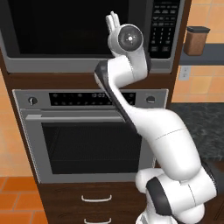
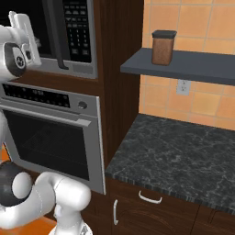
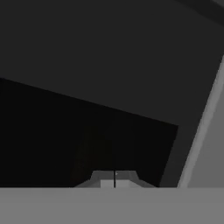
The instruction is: Open the microwave, place the bowl with waffle inside the microwave, then close the microwave door and turn it on.
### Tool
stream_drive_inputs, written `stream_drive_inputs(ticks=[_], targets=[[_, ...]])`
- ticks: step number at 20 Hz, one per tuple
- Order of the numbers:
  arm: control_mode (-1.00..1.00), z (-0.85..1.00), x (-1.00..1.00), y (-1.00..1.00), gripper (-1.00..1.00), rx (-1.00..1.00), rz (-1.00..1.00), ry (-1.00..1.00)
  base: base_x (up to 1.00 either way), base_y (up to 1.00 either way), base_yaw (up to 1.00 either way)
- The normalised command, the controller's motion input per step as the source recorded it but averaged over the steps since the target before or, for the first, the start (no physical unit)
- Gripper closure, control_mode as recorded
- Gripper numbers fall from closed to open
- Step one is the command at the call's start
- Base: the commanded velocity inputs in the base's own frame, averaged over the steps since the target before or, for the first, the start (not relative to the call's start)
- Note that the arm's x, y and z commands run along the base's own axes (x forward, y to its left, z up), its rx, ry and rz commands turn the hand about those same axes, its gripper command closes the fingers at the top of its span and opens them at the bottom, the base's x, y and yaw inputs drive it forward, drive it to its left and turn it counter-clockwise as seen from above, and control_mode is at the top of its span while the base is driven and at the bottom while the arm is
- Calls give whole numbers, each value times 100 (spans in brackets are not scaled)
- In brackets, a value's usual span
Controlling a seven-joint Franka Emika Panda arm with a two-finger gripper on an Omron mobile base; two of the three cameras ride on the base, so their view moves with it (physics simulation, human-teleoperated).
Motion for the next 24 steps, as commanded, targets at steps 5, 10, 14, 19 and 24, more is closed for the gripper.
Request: stream_drive_inputs(ticks=[5, 10, 14, 19, 24], targets=[[-100, -37, 100, -27, 100, 2, 41, 10, 0, 0, 0], [-100, -30, 18, 19, 100, -4, 35, -8, 0, 0, 0], [-100, 0, -100, 17, 100, -3, 14, -34, 0, 0, 0], [-100, 18, -100, -15, 100, 0, 0, -25, 0, 0, 0], [-100, 20, -100, -41, 100, -1, -13, -1, 0, 0, 0]])
